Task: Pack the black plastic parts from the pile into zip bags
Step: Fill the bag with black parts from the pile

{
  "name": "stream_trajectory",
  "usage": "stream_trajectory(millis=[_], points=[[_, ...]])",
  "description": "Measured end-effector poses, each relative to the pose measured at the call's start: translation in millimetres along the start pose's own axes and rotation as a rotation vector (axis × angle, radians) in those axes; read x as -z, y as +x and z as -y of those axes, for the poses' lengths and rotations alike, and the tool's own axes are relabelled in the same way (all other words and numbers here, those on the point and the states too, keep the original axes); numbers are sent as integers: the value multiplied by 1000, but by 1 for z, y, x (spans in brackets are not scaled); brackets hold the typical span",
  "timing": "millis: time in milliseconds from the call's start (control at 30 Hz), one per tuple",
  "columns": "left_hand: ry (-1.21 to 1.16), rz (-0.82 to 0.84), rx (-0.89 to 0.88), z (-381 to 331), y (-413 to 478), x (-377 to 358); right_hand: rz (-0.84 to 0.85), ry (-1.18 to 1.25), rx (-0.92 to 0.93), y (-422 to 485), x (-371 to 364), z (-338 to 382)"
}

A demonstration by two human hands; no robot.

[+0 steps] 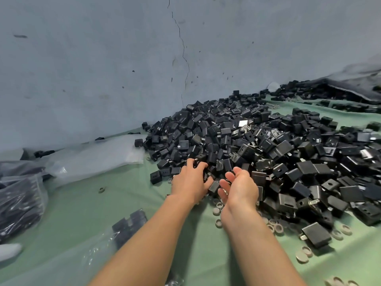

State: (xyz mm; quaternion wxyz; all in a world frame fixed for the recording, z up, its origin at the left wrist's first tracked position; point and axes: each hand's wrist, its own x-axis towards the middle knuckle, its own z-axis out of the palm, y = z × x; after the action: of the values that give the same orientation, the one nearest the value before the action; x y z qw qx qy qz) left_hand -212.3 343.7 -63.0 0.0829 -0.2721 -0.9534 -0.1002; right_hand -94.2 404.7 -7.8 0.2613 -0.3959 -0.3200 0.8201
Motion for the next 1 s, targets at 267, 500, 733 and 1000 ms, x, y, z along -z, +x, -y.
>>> stream_trajectory(millis=[267, 500, 733, 1000], points=[[-271, 107, -93, 24, 10, 15, -93, 62, -86, -4, -1, -8], [-1457, 116, 362, 30, -5, 46, -39, 66, -111, -6, -6, -13], [-1883, 280, 481, 56, -40, 83, 211, 77, -254, -31, -21, -26], [-1589, 240, 617, 67, -73, 90, 293, -23, -340, -51, -27, -47]])
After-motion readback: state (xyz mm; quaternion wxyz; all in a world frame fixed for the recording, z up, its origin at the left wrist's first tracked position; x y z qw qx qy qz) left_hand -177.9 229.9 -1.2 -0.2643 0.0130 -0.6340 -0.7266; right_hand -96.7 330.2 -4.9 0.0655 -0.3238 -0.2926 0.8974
